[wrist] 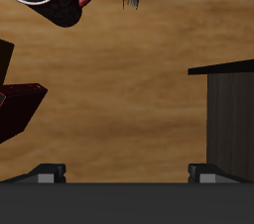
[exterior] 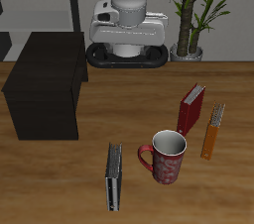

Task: Place the orange book flat on top of the shelf

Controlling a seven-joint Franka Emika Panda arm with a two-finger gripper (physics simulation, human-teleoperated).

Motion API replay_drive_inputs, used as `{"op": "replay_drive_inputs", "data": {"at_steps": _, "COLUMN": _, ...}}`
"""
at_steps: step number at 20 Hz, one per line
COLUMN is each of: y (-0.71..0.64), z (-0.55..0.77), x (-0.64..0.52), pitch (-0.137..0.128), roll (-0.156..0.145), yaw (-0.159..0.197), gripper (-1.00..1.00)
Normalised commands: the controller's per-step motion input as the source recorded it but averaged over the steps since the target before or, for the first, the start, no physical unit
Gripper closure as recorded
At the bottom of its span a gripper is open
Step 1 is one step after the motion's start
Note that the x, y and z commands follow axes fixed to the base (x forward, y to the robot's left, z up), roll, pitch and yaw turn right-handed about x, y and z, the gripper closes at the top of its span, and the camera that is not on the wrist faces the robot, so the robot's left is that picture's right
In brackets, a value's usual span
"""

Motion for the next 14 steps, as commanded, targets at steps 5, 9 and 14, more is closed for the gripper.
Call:
{"op": "replay_drive_inputs", "data": {"at_steps": 5, "y": 0.35, "z": 0.07, "x": 0.06, "pitch": -0.028, "roll": 0.031, "yaw": -0.011, "gripper": -1.00}}
{"op": "replay_drive_inputs", "data": {"at_steps": 9, "y": 0.39, "z": 0.03, "x": 0.16, "pitch": -0.024, "roll": 0.022, "yaw": 0.001, "gripper": -1.00}}
{"op": "replay_drive_inputs", "data": {"at_steps": 14, "y": 0.41, "z": 0.00, "x": 0.21, "pitch": -0.021, "roll": 0.007, "yaw": 0.012, "gripper": -1.00}}
